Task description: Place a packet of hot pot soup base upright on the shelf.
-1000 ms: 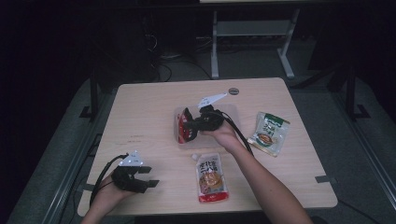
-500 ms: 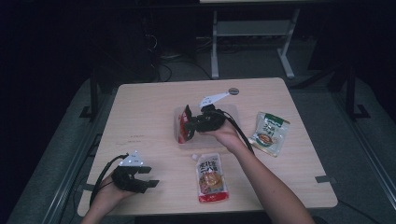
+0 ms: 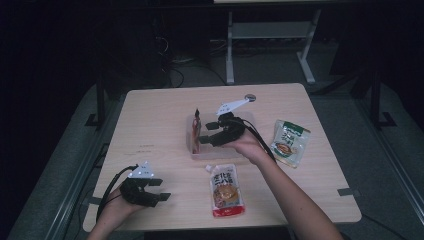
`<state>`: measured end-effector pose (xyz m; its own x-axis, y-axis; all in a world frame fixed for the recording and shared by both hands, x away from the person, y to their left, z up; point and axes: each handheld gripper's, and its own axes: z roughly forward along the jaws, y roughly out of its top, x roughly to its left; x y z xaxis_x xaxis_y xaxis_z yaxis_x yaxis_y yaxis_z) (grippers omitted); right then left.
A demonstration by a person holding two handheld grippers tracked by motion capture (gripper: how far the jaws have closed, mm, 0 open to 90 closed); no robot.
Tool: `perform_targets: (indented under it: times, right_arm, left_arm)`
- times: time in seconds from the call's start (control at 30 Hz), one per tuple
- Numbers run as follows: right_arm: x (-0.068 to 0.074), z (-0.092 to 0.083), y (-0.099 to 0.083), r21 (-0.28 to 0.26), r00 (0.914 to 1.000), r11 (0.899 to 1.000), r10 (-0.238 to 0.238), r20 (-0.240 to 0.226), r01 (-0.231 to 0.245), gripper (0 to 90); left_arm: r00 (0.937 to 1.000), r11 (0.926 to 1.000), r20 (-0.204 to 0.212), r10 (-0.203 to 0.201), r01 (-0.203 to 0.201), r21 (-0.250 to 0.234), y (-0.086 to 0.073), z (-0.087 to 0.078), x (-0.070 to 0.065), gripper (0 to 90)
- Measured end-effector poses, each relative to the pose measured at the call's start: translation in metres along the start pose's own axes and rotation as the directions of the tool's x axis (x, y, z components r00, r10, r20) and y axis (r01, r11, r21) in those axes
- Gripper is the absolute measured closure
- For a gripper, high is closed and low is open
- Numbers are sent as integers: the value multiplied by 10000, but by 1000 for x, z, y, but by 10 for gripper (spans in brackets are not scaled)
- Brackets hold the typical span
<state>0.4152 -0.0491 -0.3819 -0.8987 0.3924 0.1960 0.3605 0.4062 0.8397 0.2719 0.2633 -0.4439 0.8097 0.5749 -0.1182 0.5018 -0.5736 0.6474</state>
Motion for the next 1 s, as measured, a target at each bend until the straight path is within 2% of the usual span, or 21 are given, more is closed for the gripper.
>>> perform_targets:
  times: [0.23, 0.47, 0.8, 1.0]
  right_arm:
    - [6, -10, -3, 337, 9992, 9990, -297, 266, 288, 288]
    - [9, -25, -9, 231, 9982, 9992, -334, 488, 323, 288]
    - [18, -52, -30, 328, 9946, 9979, -577, 865, 551, 284]
    - [27, -71, -45, 378, 9943, 9981, -528, 924, 494, 274]
  left_arm:
    - [10000, 10000, 16, -16, 16, 23, 0, -1, 0, 364]
    - [10000, 10000, 67, -58, 58, -36, 0, 0, -2, 364]
    - [10000, 10000, -25, -46, 46, -24, 1, 0, -3, 321]
    - [10000, 10000, -44, -64, 64, 25, 2, 0, -3, 291]
